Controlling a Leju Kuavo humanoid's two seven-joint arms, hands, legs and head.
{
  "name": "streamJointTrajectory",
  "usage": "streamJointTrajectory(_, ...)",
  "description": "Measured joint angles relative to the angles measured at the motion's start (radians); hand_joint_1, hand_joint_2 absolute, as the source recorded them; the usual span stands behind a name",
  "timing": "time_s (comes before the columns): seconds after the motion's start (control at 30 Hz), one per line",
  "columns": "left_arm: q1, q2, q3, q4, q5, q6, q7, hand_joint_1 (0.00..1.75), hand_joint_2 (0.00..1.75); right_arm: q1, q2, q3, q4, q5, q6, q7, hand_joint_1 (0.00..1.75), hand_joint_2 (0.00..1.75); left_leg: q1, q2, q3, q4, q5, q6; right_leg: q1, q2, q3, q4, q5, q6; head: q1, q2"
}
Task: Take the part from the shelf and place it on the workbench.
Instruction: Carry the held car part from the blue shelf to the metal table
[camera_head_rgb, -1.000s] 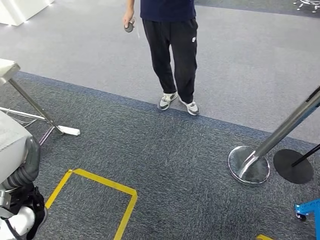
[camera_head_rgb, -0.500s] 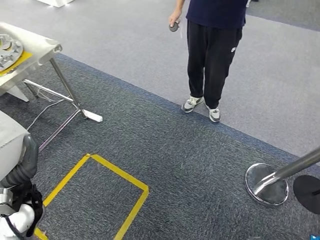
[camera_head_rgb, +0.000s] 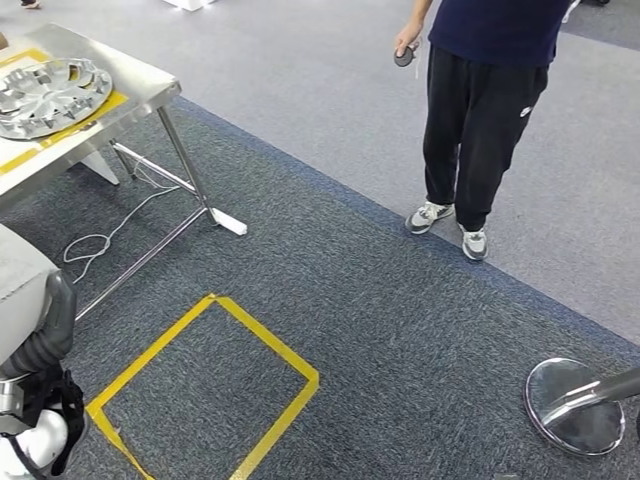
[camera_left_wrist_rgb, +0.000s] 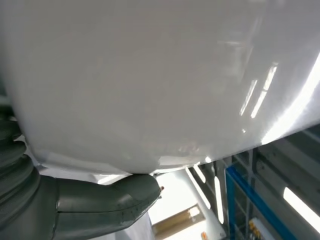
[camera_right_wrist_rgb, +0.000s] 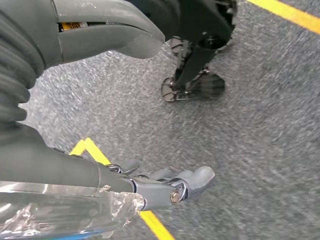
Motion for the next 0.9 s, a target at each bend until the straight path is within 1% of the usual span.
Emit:
streamJointTrajectory(0.03,-0.002,-0.001,0.000,0.000,0.001,0.000,-0.001,1.75,1.75,-0.001,0.000,0.001,0.001,0.000,-0.002,-0.001,0.00,1.75,0.001,0.014,-0.035,0.071,-0.032,-0.003,0.002,-0.013,0.000,0.000,-0.001,-0.003,-0.001,0.000)
streamJointTrajectory(0.07,-0.002,-0.003,-0.001,0.001,0.001,0.000,-0.002,1.75,1.75,0.000,0.000,0.002,0.002,0.000,-0.005,0.000,0.00,1.75,0.002,0.019,-0.066,0.131,-0.055,-0.004,0.004,-0.026,-0.001,0.000,-0.002,-0.005,-0.001,0.000)
streamJointTrajectory(0.1,-0.002,-0.004,-0.002,0.001,0.000,0.000,-0.004,1.75,1.75,-0.001,0.000,0.004,0.003,0.000,-0.008,0.003,0.00,1.75,0.002,0.022,-0.085,0.167,-0.061,-0.005,0.005,-0.040,-0.001,0.000,-0.003,-0.006,-0.001,0.000)
streamJointTrajectory(0.13,0.000,-0.005,-0.001,0.001,-0.001,0.000,-0.007,1.75,1.75,-0.002,0.000,0.006,0.003,0.000,-0.011,0.006,0.00,1.75,0.002,0.023,-0.083,0.163,-0.047,-0.004,0.007,-0.052,0.000,0.000,-0.004,-0.006,-0.001,0.000)
streamJointTrajectory(0.17,0.001,-0.006,0.000,0.001,-0.002,0.000,-0.011,1.75,1.75,-0.003,0.000,0.009,0.004,0.000,-0.013,0.009,0.00,1.75,0.001,0.029,-0.060,0.119,-0.017,-0.002,0.008,-0.064,0.002,0.000,-0.005,-0.006,-0.001,0.000)
streamJointTrajectory(0.2,0.002,-0.007,0.001,0.001,-0.001,0.000,-0.015,1.75,1.75,-0.004,0.000,0.012,0.004,0.000,-0.015,0.011,0.00,1.75,-0.001,0.045,-0.022,0.051,0.019,0.003,0.009,-0.075,0.005,0.000,-0.007,-0.004,-0.001,0.000)
streamJointTrajectory(0.23,0.002,-0.008,0.002,0.001,0.000,0.000,-0.017,1.75,1.75,-0.004,0.000,0.014,0.004,0.000,-0.017,0.013,0.00,1.75,-0.005,0.068,0.017,-0.022,0.045,0.007,0.012,-0.085,0.008,0.001,-0.010,-0.001,-0.002,0.000)
streamJointTrajectory(0.27,0.001,-0.009,0.003,0.001,0.001,0.000,-0.018,1.75,1.75,-0.004,0.000,0.016,0.004,0.000,-0.017,0.013,0.00,1.75,-0.009,0.086,0.045,-0.075,0.060,0.012,0.014,-0.094,0.010,0.002,-0.013,0.003,-0.001,0.000)
streamJointTrajectory(0.3,0.002,-0.009,0.003,0.002,0.001,0.000,-0.019,1.75,1.75,-0.004,0.000,0.018,0.004,0.000,-0.017,0.014,0.00,1.75,-0.012,0.097,0.060,-0.106,0.065,0.017,0.017,-0.103,0.013,0.002,-0.016,0.008,-0.002,0.000)
streamJointTrajectory(0.33,0.003,-0.009,0.004,0.002,0.002,0.000,-0.019,1.75,1.75,-0.005,0.000,0.019,0.004,0.000,-0.018,0.014,0.00,1.75,-0.015,0.095,0.062,-0.116,0.063,0.022,0.019,-0.113,0.015,0.000,-0.018,0.013,-0.001,0.000)
streamJointTrajectory(0.37,0.004,-0.010,0.004,0.002,0.002,0.000,-0.019,1.75,1.75,-0.006,0.000,0.020,0.004,0.000,-0.018,0.014,0.00,1.75,-0.014,0.082,0.061,-0.118,0.065,0.027,0.019,-0.124,0.019,-0.003,-0.019,0.018,-0.001,0.000)
streamJointTrajectory(0.4,0.006,-0.010,0.005,0.001,0.002,0.000,-0.019,1.75,1.75,-0.009,0.000,0.021,0.004,0.000,-0.018,0.014,0.00,1.75,-0.012,0.072,0.062,-0.122,0.067,0.032,0.018,-0.125,0.020,-0.002,-0.022,0.023,-0.001,0.000)
streamJointTrajectory(0.43,0.007,-0.011,0.006,0.001,0.003,0.000,-0.020,1.75,1.75,-0.011,0.000,0.022,0.004,-0.001,-0.019,0.014,0.00,1.75,-0.009,0.061,0.065,-0.126,0.069,0.038,0.016,-0.112,0.016,0.011,-0.032,0.029,0.000,0.000)
streamJointTrajectory(0.47,0.007,-0.012,0.007,0.001,0.004,0.000,-0.020,1.75,1.75,-0.013,0.000,0.023,0.004,-0.002,-0.020,0.014,0.00,1.75,-0.005,0.051,0.067,-0.129,0.071,0.044,0.014,-0.091,0.002,0.043,-0.051,0.034,0.003,0.000)
streamJointTrajectory(0.5,0.007,-0.013,0.009,0.001,0.006,0.000,-0.021,1.75,1.75,-0.013,0.000,0.026,0.004,-0.003,-0.022,0.015,0.00,1.75,-0.002,0.042,0.069,-0.131,0.072,0.048,0.012,-0.063,-0.024,0.096,-0.078,0.038,0.006,0.000)
streamJointTrajectory(0.53,0.007,-0.015,0.011,0.001,0.007,0.000,-0.021,1.75,1.75,-0.012,0.000,0.029,0.004,-0.005,-0.023,0.015,0.00,1.75,-0.001,0.032,0.069,-0.131,0.071,0.050,0.011,-0.041,-0.058,0.164,-0.109,0.040,0.008,0.000)
streamJointTrajectory(0.57,0.008,-0.016,0.013,0.001,0.008,0.000,-0.021,1.75,1.75,-0.011,0.000,0.033,0.004,-0.007,-0.024,0.016,0.00,1.75,-0.001,0.020,0.069,-0.130,0.071,0.052,0.010,-0.031,-0.093,0.228,-0.131,0.043,0.010,0.000)
streamJointTrajectory(0.6,0.009,-0.017,0.013,0.001,0.008,0.000,-0.021,1.75,1.75,-0.010,0.000,0.037,0.004,-0.008,-0.024,0.017,0.00,1.75,-0.001,0.008,0.069,-0.130,0.071,0.052,0.010,-0.026,-0.117,0.268,-0.137,0.044,0.011,0.000)
streamJointTrajectory(0.63,0.010,-0.017,0.013,0.001,0.008,0.000,-0.021,1.75,1.75,-0.010,0.000,0.041,0.004,-0.008,-0.023,0.017,0.00,1.75,0.000,-0.006,0.070,-0.130,0.071,0.052,0.009,-0.024,-0.125,0.271,-0.123,0.045,0.011,0.000)
streamJointTrajectory(0.67,0.011,-0.017,0.014,0.001,0.008,0.000,-0.021,1.75,1.75,-0.010,0.000,0.044,0.004,-0.008,-0.021,0.016,0.00,1.75,0.001,-0.019,0.072,-0.129,0.071,0.051,0.008,-0.021,-0.112,0.235,-0.093,0.046,0.011,0.000)
streamJointTrajectory(0.7,0.011,-0.017,0.014,0.001,0.008,0.000,-0.021,1.75,1.75,-0.011,0.000,0.045,0.004,-0.008,-0.020,0.014,0.00,1.75,0.002,-0.031,0.073,-0.128,0.070,0.048,0.005,-0.010,-0.084,0.169,-0.053,0.047,0.011,0.000)
streamJointTrajectory(0.73,0.011,-0.017,0.015,0.001,0.008,0.000,-0.021,1.75,1.75,-0.013,0.000,0.046,0.005,-0.008,-0.019,0.012,0.00,1.75,0.002,-0.042,0.073,-0.126,0.069,0.043,0.001,0.015,-0.052,0.099,-0.024,0.050,0.011,0.000)
streamJointTrajectory(0.77,0.010,-0.018,0.016,0.001,0.007,0.000,-0.021,1.75,1.75,-0.016,0.001,0.047,0.005,-0.008,-0.018,0.010,0.00,1.75,0.002,-0.053,0.071,-0.122,0.068,0.037,-0.003,0.037,-0.025,0.044,-0.006,0.050,0.011,0.000)
streamJointTrajectory(0.8,0.010,-0.018,0.017,0.001,0.006,0.000,-0.021,1.75,1.75,-0.018,0.001,0.048,0.005,-0.008,-0.018,0.010,0.00,1.75,0.002,-0.063,0.068,-0.121,0.069,0.030,-0.006,0.053,-0.009,0.012,0.001,0.048,0.011,0.000)
streamJointTrajectory(0.83,0.010,-0.018,0.018,0.001,0.005,0.000,-0.021,1.75,1.75,-0.020,0.001,0.049,0.005,-0.008,-0.017,0.009,0.00,1.75,0.002,-0.073,0.063,-0.120,0.072,0.024,-0.007,0.060,-0.003,0.004,-0.002,0.044,0.011,0.000)
streamJointTrajectory(0.87,0.010,-0.018,0.018,0.002,0.005,0.000,-0.021,1.75,1.75,-0.021,0.002,0.050,0.005,-0.008,-0.017,0.009,0.00,1.75,0.004,-0.083,0.059,-0.121,0.075,0.018,-0.005,0.049,-0.002,0.003,-0.001,0.035,0.010,0.000)
streamJointTrajectory(0.9,0.011,-0.017,0.019,0.002,0.004,0.000,-0.021,1.75,1.75,-0.023,0.002,0.051,0.006,-0.008,-0.017,0.010,0.00,1.75,0.006,-0.086,0.057,-0.122,0.076,0.013,-0.004,0.037,-0.002,0.002,0.001,0.028,0.011,0.000)
